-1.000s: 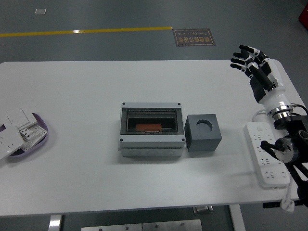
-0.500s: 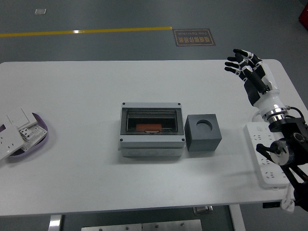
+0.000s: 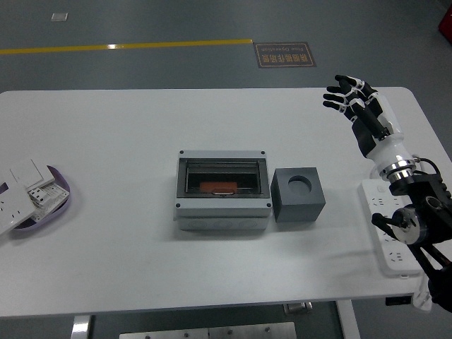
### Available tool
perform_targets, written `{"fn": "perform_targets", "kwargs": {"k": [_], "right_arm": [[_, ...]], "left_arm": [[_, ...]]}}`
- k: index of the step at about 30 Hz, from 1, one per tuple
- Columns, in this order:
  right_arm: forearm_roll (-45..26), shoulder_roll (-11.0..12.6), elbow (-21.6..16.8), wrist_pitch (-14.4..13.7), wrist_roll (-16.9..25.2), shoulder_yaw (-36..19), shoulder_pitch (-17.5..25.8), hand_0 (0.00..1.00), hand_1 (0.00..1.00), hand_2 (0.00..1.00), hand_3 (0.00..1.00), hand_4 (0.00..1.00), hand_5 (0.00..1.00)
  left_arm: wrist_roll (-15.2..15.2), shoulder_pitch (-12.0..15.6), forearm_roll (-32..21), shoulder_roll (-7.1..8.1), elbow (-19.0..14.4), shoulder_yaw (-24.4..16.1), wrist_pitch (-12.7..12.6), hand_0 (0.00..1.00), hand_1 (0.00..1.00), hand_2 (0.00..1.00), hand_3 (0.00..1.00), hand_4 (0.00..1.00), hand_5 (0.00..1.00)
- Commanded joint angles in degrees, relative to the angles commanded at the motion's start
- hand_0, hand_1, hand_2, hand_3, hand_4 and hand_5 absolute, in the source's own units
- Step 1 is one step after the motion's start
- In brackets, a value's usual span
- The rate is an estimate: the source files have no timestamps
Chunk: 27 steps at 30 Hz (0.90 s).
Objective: Pick up the cylinder from the cube,place it in the box,flap close box
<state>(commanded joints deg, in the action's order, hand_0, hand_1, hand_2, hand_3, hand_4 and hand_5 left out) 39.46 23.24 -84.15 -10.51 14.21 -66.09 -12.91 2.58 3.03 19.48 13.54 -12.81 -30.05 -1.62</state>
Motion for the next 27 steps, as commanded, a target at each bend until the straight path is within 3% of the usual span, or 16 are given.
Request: {"fn": "perform_targets", "kwargs": {"k": [27], "right_arm": [[-0.16,-0.22,0.62,-0.56,0.52,-1.16,0.18,0.661,0.595,0.577,0.633,0.764,0.479]], "left_arm": [[-0.05,-0.08,0.06,-0.26,-0.02,-0.08,-0.01,0.592,0.628,0.625,0.639,0.703,0.218]]}}
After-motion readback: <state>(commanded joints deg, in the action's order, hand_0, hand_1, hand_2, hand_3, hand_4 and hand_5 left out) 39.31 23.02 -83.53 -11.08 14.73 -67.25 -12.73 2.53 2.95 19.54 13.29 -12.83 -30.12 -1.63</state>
